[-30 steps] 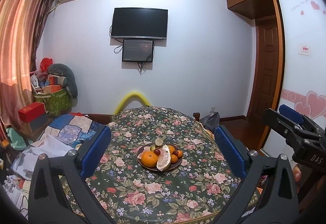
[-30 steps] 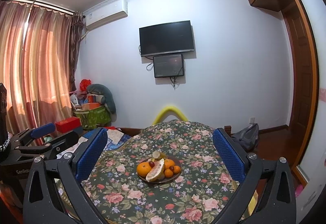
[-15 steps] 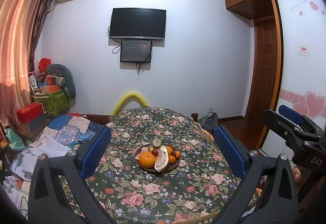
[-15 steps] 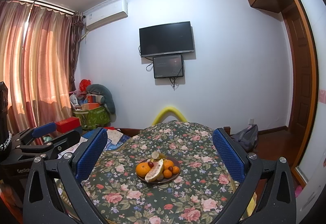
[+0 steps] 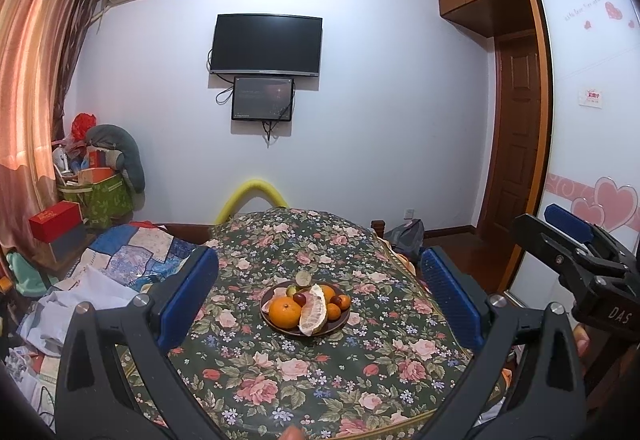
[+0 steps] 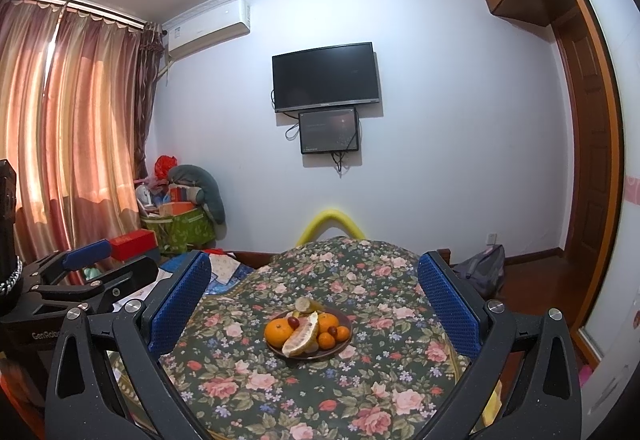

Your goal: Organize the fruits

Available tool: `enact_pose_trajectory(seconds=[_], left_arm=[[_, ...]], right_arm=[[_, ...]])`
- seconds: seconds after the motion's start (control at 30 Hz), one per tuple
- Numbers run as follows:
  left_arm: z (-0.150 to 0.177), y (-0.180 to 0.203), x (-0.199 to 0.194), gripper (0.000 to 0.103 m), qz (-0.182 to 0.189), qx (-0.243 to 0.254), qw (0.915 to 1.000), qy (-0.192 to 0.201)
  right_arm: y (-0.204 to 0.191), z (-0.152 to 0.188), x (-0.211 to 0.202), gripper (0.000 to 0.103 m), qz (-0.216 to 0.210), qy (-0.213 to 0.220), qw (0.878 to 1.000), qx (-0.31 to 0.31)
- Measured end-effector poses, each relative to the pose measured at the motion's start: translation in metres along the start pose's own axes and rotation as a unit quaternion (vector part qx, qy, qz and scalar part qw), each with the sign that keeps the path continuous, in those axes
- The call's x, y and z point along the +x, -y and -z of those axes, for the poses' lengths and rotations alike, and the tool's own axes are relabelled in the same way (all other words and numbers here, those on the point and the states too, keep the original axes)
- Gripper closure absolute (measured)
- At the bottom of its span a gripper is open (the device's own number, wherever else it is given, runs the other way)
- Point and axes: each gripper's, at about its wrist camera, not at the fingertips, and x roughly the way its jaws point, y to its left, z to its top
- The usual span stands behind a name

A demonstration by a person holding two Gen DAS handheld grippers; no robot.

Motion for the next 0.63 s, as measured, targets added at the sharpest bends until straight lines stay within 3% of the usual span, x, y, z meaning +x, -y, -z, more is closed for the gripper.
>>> enact_pose_trajectory(seconds=[0.63], left_arm=[[0.0019,0.0039,0.0001,0.000,0.004,0.006,1.0000,-0.001]], right_arm=[[-0.0008,0.0021,0.0024,0.000,-0.001,-0.005,1.000,0.001]])
